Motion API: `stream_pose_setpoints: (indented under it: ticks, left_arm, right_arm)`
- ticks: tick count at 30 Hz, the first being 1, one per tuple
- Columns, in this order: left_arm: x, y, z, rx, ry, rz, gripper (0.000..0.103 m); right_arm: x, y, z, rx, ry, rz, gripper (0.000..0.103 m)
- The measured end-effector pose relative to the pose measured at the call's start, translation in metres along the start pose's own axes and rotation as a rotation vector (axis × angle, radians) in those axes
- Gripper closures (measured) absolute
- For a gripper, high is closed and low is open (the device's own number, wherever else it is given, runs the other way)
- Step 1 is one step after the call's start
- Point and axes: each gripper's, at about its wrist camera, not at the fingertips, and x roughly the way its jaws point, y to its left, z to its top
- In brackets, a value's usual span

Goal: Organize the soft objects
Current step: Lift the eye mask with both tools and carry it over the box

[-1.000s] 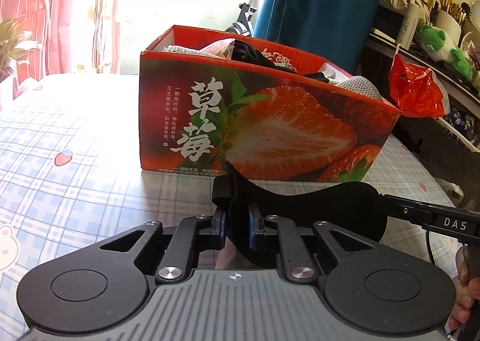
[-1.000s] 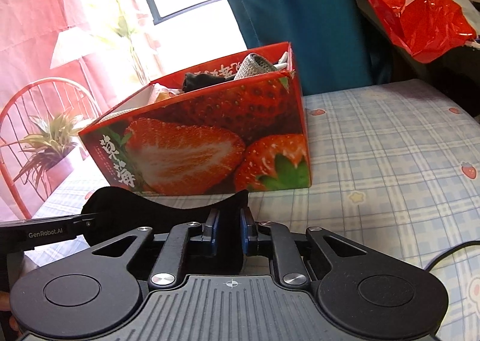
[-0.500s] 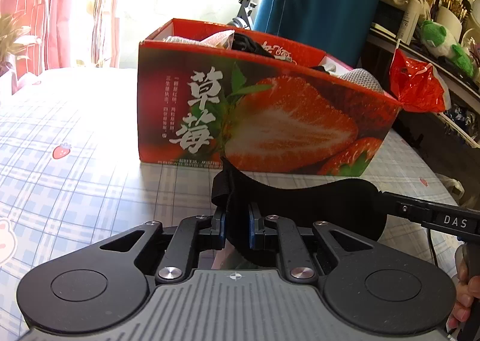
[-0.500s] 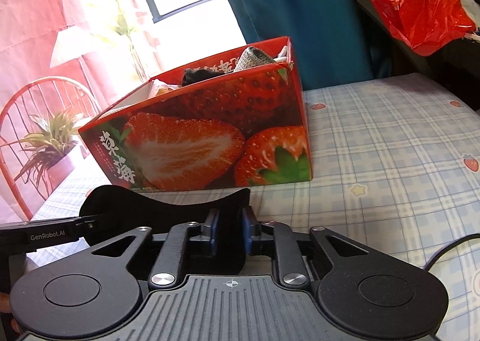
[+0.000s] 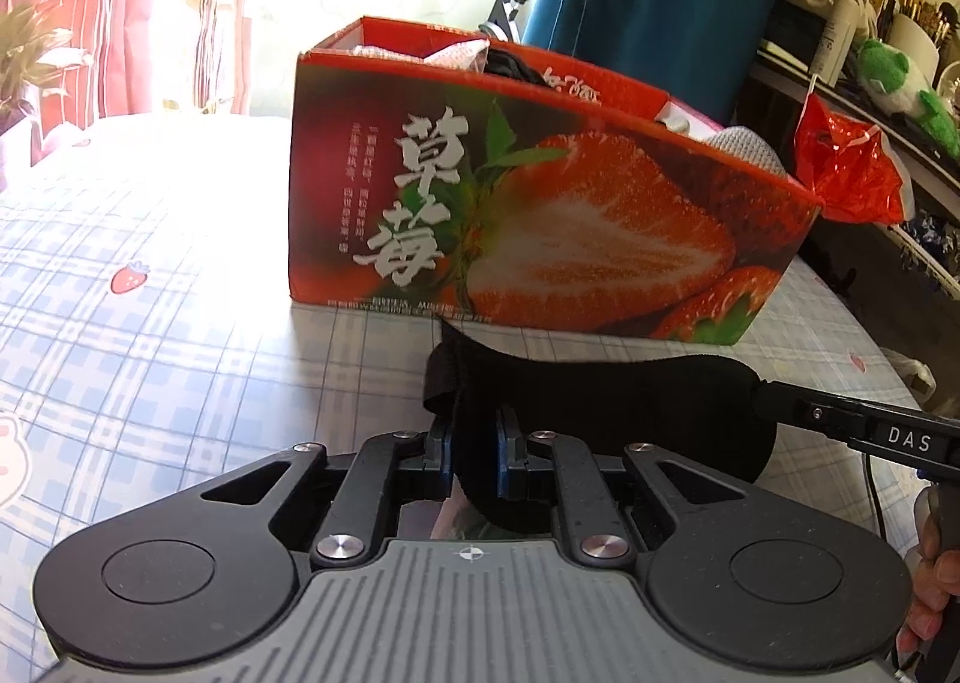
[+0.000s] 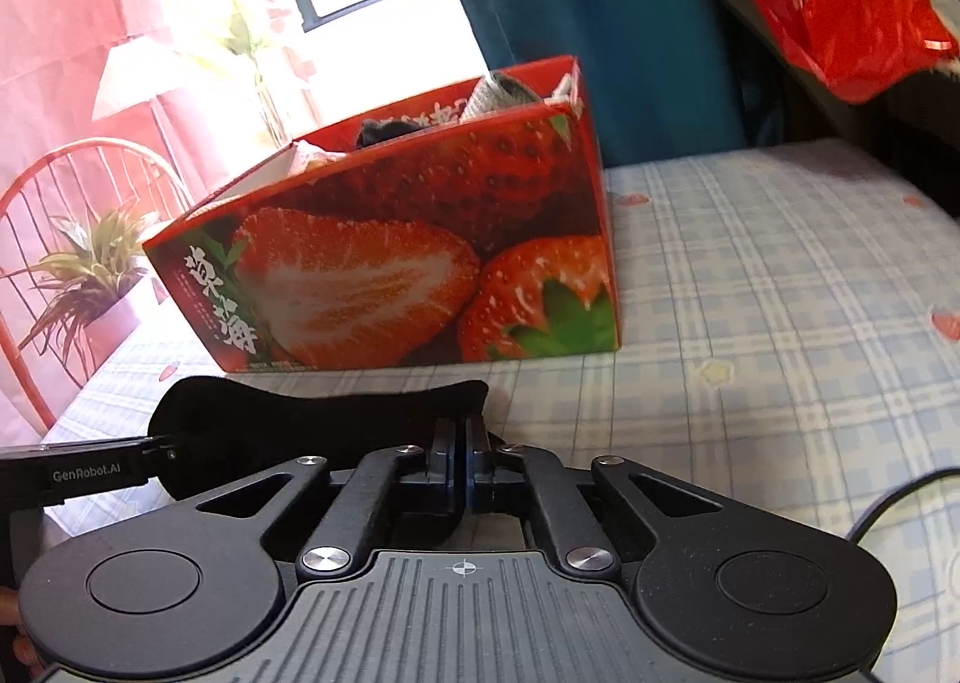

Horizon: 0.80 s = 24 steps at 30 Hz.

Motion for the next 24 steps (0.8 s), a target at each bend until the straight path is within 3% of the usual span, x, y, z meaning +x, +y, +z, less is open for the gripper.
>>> stream_pose_setpoints:
  ticks: [13,24]
  left_arm:
    - [-0.045,-0.007,0.024,0.014,-0.163,0.005,0.093]
    - [-0.082,-0.012,0.066,0.024,-0.306,-0.017,0.093]
  right_arm:
    - [-0.037,0.018,0.029,-0.117,-0.137,0.013,0.101]
    - [-0.070,0.042,0.080,-0.230,-0.265,0.044,0.101]
